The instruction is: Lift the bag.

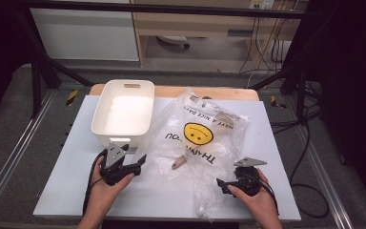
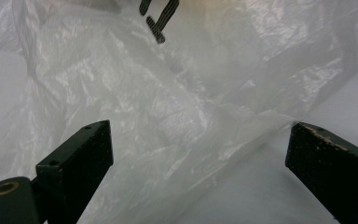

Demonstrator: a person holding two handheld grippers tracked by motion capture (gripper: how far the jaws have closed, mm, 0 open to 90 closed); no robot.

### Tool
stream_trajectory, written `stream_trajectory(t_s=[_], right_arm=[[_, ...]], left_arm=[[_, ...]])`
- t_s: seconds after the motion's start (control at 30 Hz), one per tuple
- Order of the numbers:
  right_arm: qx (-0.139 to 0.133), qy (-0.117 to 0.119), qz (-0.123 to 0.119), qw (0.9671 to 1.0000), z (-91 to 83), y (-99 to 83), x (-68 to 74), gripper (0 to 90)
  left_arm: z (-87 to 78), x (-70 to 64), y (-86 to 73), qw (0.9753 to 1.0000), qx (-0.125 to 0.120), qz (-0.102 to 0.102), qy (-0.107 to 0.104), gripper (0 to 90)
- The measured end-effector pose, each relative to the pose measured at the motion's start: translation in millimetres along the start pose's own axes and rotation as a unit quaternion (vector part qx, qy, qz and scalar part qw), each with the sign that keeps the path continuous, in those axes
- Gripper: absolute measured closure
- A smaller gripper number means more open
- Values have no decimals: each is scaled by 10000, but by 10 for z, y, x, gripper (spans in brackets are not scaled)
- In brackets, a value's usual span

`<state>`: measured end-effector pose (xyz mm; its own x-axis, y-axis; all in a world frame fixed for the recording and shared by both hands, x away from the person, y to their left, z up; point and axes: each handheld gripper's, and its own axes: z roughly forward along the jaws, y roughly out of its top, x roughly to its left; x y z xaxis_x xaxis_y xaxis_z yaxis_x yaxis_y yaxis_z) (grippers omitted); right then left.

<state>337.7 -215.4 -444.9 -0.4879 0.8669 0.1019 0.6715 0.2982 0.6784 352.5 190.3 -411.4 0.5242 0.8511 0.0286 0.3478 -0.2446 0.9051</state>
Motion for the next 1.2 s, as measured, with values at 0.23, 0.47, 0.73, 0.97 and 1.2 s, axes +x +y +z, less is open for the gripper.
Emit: stream_trajectory(t_s=[0.23,0.47,0.73,0.97,1.2], right_arm=[[147,55,-76,9998,62,2,58,81],[204,84,-99,9997,75,-1,65,83],[193,104,-100,9997,76,-5,63,84],[216,88,-102,9997,83,-4,63,84],[233,80,-148,9996,92,-3,66,91]], left_arm=[[145,-6,71,9998,162,12,-77,264],[315,-13,86,9993,386,33,-13,399],[429,23,52,9980,632,23,-87,820],[356,47,8,9951,890,-72,-415,900],[249,-30,-57,9921,1087,19,-623,899]])
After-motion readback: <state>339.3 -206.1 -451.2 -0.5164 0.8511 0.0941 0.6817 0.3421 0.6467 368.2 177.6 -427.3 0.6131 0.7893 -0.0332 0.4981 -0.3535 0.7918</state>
